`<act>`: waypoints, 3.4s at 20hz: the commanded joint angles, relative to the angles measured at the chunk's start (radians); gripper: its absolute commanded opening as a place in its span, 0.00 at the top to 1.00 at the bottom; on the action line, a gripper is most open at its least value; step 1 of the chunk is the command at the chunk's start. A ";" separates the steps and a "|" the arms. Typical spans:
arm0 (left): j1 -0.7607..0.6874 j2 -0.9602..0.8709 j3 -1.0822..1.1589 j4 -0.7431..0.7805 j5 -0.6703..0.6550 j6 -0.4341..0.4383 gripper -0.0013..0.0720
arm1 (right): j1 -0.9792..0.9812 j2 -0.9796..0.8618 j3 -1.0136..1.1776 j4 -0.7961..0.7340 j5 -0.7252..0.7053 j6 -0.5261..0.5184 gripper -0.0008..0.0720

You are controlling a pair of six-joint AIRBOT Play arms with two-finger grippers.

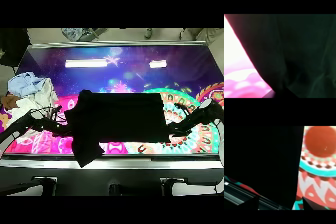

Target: Fold the shirts.

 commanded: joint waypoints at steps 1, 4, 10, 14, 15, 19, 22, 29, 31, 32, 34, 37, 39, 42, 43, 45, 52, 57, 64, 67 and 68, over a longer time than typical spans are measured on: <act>-0.003 0.008 -0.001 -0.025 0.026 0.000 0.93 | 0.019 -0.006 -0.094 0.024 -0.086 0.039 0.28; 0.000 0.008 0.015 -0.046 0.031 0.001 0.93 | 0.018 -0.006 -0.103 0.112 -0.100 0.039 0.86; 0.038 0.163 0.366 0.073 -0.104 0.042 0.94 | 0.018 0.143 0.190 0.140 0.005 -0.124 0.94; 0.039 0.359 0.886 0.117 -0.084 -0.011 0.94 | 0.018 0.410 0.647 0.039 -0.185 -0.117 0.94; 0.039 0.399 1.025 0.138 -0.050 -0.011 0.94 | 0.018 0.492 0.739 0.006 -0.278 -0.117 0.94; 0.038 0.521 1.276 0.180 0.133 -0.191 0.94 | 0.018 0.753 0.832 -0.147 -0.535 -0.012 0.94; 0.037 0.565 1.275 0.174 0.083 -0.191 0.94 | 0.018 0.825 0.832 -0.147 -0.423 -0.011 0.94; 0.038 0.520 1.238 0.259 -0.055 -0.203 0.94 | 0.018 0.770 0.832 -0.134 -0.101 -0.016 0.94; 0.038 0.466 1.139 0.274 -0.175 -0.198 0.94 | 0.018 0.653 0.831 -0.107 0.090 -0.044 0.94; 0.037 0.432 1.061 0.274 -0.202 -0.179 0.94 | 0.018 0.573 0.818 -0.099 0.163 -0.053 0.94; 0.037 0.362 0.881 0.273 -0.166 -0.130 0.94 | 0.018 0.426 0.738 -0.097 0.178 -0.061 0.94; 0.032 0.221 0.657 0.248 -0.043 -0.092 0.94 | 0.029 0.224 0.600 -0.099 0.020 -0.045 0.94; 0.020 0.099 0.581 0.202 0.068 -0.057 0.94 | 0.063 0.084 0.576 -0.098 -0.117 -0.043 0.94; -0.014 -0.077 0.581 0.186 0.181 0.054 0.94 | 0.108 -0.054 0.576 -0.082 -0.320 0.031 0.94; -0.026 -0.119 0.583 0.182 0.207 0.072 0.93 | 0.119 -0.080 0.576 -0.077 -0.375 0.079 0.94; -0.047 -0.176 0.583 0.179 0.227 0.071 0.93 | 0.143 -0.118 0.576 -0.074 -0.449 0.150 0.94; -0.072 -0.232 0.642 0.138 0.098 0.001 0.65 | 0.177 -0.151 0.612 -0.053 -0.368 0.146 0.45; 0.129 -0.200 0.686 0.141 -0.329 -0.011 0.17 | 0.006 -0.092 0.647 -0.090 0.116 0.015 0.25; 0.235 -0.119 0.208 0.107 -0.269 0.109 0.40 | -0.045 -0.038 0.426 -0.087 0.224 0.006 0.27; 0.235 -0.119 0.148 0.031 -0.180 0.137 0.33 | -0.038 -0.038 0.407 -0.075 0.207 0.007 0.27; 0.233 -0.119 0.140 0.012 -0.159 0.137 0.33 | -0.038 -0.038 0.407 -0.076 0.207 0.007 0.27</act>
